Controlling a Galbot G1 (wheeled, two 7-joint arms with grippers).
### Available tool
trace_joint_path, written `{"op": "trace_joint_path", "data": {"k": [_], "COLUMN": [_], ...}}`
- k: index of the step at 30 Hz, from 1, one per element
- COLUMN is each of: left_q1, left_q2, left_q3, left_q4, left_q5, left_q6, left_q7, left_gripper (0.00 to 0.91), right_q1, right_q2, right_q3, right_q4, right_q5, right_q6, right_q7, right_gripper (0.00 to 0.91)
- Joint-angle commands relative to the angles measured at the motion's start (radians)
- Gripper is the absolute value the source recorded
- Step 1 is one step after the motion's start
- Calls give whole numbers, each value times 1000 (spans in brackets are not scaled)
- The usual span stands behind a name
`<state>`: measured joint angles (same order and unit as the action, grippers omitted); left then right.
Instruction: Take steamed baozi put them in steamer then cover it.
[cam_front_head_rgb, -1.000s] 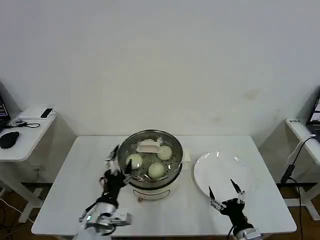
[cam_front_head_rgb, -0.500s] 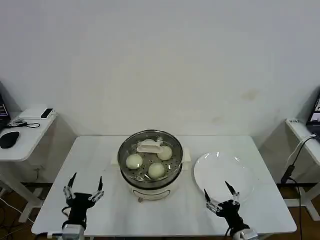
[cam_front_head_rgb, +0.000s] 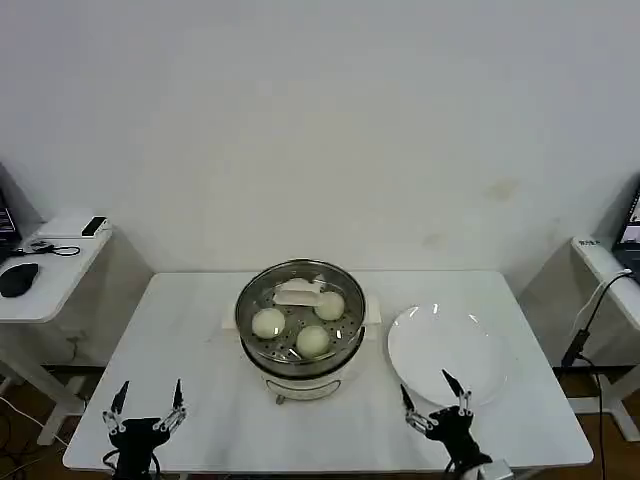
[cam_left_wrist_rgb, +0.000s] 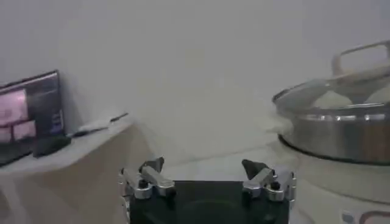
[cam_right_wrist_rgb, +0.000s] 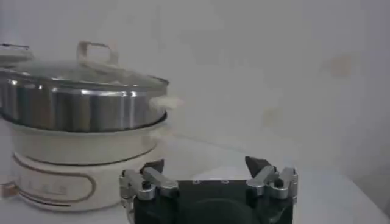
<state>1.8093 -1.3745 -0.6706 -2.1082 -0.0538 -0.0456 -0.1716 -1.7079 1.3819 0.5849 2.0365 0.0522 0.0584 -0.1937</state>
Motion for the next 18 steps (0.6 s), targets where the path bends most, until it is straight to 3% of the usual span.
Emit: {"op": "trace_joint_path", "data": {"k": [1, 18], "left_q1": [51, 81], "left_q2": [-29, -44], "left_q3": [-8, -6], "left_q4": [4, -9], "left_q5": [-21, 17], "left_q6": [-49, -59], "left_q7": [4, 6], "left_gripper": [907, 907], "right_q1": [-5, -6], "right_q2": [-4, 3], "right_q3": [-13, -14], "right_q4": [8, 29], "right_q5": [13, 33], "right_q6": [-13, -97], "right_q7": [1, 34], "right_gripper": [907, 907]}}
